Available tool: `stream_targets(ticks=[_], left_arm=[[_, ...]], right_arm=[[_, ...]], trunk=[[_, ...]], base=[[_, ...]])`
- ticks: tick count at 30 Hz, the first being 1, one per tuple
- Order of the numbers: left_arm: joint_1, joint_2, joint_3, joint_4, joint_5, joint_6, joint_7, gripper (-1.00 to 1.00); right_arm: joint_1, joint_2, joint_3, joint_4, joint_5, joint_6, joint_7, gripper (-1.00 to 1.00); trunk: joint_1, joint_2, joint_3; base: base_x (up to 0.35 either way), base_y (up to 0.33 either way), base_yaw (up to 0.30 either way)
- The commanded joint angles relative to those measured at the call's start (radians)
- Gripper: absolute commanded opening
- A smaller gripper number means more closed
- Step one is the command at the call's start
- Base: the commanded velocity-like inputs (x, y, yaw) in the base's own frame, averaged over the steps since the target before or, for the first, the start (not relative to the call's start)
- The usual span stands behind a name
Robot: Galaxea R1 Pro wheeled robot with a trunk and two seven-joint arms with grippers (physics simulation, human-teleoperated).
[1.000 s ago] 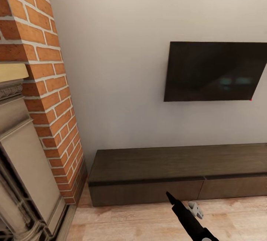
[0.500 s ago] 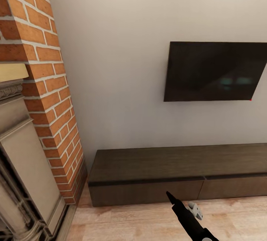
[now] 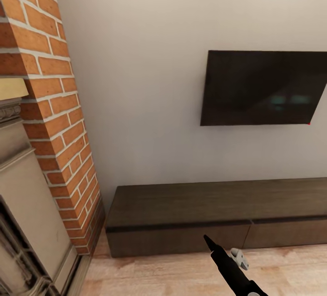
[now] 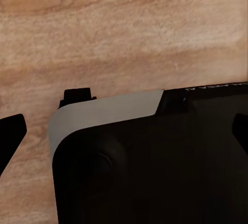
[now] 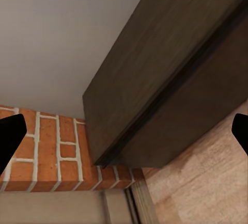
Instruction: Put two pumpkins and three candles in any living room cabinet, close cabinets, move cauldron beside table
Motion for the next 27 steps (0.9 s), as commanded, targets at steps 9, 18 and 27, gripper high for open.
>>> stream_targets(ticks=[9, 18, 27], left_arm=[[0.0, 0.0, 0.0, 0.0, 0.0, -0.001, -0.003, 1.0], [0.0, 0.0, 0.0, 0.0, 0.0, -0.001, -0.003, 1.0], [0.0, 0.0, 0.0, 0.0, 0.0, -0.001, -0.003, 1.0]], right_arm=[[0.0, 0.0, -0.001, 0.0, -0.008, 0.003, 0.004, 1.0], [-0.001, 0.0, -0.001, 0.0, -0.008, 0.003, 0.005, 1.0], [-0.001, 0.0, -0.001, 0.001, -0.008, 0.003, 0.004, 1.0]], trunk=[[0.0, -0.001, -0.001], [0.0, -0.001, -0.001], [0.0, -0.001, -0.001]], base=[[0.05, -0.032, 0.0], [0.07, -0.057, 0.0], [0.003, -0.002, 0.0]])
